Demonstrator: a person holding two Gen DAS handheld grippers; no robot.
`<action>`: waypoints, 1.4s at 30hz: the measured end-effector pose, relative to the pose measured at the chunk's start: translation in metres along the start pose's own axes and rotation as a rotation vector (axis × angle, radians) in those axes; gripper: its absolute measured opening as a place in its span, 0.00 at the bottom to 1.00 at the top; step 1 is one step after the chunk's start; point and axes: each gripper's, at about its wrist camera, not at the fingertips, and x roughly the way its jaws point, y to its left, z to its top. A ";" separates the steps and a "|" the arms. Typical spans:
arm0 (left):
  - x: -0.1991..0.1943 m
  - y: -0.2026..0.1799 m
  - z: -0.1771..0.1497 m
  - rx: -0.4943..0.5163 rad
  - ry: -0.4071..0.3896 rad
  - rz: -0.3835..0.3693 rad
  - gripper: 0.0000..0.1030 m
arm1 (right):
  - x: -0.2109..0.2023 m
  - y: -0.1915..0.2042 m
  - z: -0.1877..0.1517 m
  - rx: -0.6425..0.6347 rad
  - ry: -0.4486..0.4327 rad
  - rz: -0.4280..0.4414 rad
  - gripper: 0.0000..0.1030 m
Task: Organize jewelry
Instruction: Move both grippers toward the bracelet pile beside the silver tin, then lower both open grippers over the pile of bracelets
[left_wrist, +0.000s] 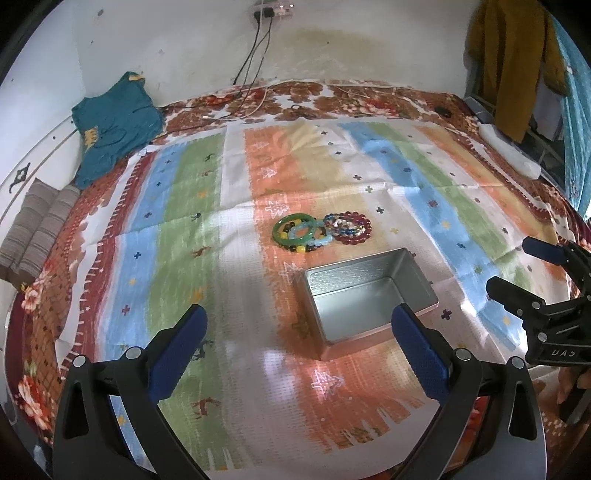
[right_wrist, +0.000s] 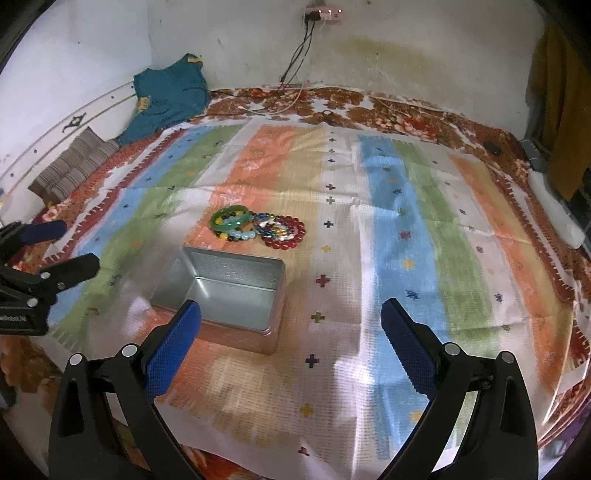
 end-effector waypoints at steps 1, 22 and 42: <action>0.000 0.001 0.000 -0.004 0.002 0.003 0.95 | 0.001 0.001 0.000 -0.008 0.002 0.002 0.96; 0.021 0.027 0.023 -0.072 0.029 0.088 0.95 | 0.032 0.010 0.025 -0.046 0.063 0.017 0.96; 0.068 0.045 0.055 -0.150 0.104 0.116 0.95 | 0.066 0.015 0.046 -0.083 0.113 0.050 0.96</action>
